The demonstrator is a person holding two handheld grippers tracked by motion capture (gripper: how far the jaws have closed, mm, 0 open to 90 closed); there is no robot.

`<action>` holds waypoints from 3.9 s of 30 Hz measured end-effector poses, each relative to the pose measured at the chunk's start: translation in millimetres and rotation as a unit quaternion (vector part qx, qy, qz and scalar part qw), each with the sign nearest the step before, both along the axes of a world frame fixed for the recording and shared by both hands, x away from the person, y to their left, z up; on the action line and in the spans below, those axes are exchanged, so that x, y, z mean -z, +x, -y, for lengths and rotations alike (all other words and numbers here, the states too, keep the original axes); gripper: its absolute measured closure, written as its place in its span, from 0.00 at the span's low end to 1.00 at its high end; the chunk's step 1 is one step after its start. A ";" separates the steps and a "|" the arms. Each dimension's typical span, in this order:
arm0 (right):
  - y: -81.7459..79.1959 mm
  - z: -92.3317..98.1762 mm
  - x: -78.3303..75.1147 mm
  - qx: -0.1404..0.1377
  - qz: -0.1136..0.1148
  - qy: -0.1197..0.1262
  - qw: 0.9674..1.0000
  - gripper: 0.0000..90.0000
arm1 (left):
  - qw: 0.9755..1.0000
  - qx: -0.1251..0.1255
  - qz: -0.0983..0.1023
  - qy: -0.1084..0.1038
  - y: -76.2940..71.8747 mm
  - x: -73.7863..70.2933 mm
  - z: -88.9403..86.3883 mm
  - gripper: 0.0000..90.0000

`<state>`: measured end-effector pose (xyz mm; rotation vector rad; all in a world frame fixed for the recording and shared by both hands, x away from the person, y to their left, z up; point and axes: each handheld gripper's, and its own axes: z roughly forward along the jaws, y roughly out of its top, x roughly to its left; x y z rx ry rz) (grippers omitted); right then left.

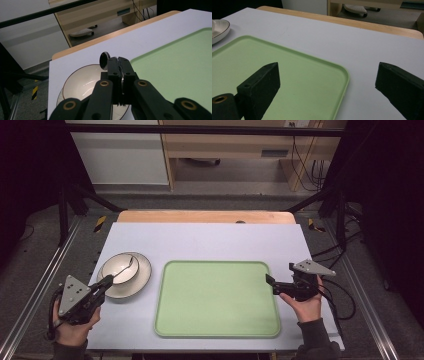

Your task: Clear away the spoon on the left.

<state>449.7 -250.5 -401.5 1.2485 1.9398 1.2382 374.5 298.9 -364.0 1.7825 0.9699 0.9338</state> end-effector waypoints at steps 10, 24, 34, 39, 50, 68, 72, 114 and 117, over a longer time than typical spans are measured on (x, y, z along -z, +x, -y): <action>-0.1 -0.1 -0.3 -0.001 0.000 0.000 1.000 0.07 | 1.000 0.020 0.009 0.008 1.2 -4.9 17.4 0.99; -0.1 -0.4 -0.2 -0.001 0.001 -0.001 1.000 0.07 | 0.999 0.046 0.014 0.021 3.5 -8.3 40.3 0.99; -0.1 -0.3 -0.3 -0.001 0.001 0.000 1.000 0.07 | 0.997 0.058 0.016 0.038 5.0 -7.1 56.0 0.99; 0.0 -1.0 0.0 0.000 0.000 0.000 1.000 0.07 | 0.997 0.066 0.011 0.048 7.2 -3.6 64.1 0.99; 0.4 -1.6 0.5 -0.001 -0.001 0.001 1.000 0.07 | 0.995 0.080 -0.007 0.062 13.7 6.2 76.0 0.99; 1.1 -2.6 1.7 -0.002 -0.004 -0.003 1.000 0.07 | 0.991 0.097 -0.035 0.086 24.1 24.4 92.7 0.99; 1.1 -3.0 1.9 -0.003 -0.006 -0.001 1.000 0.07 | 0.990 0.100 -0.040 0.092 26.5 28.8 95.8 0.99; 1.7 -3.6 2.8 -0.006 -0.008 -0.007 1.000 0.07 | 0.979 0.107 -0.066 0.160 33.0 54.0 117.0 0.96; 1.5 -3.6 2.6 -0.005 -0.008 -0.006 1.000 0.07 | 0.976 0.114 -0.067 0.171 32.3 54.7 119.1 0.95</action>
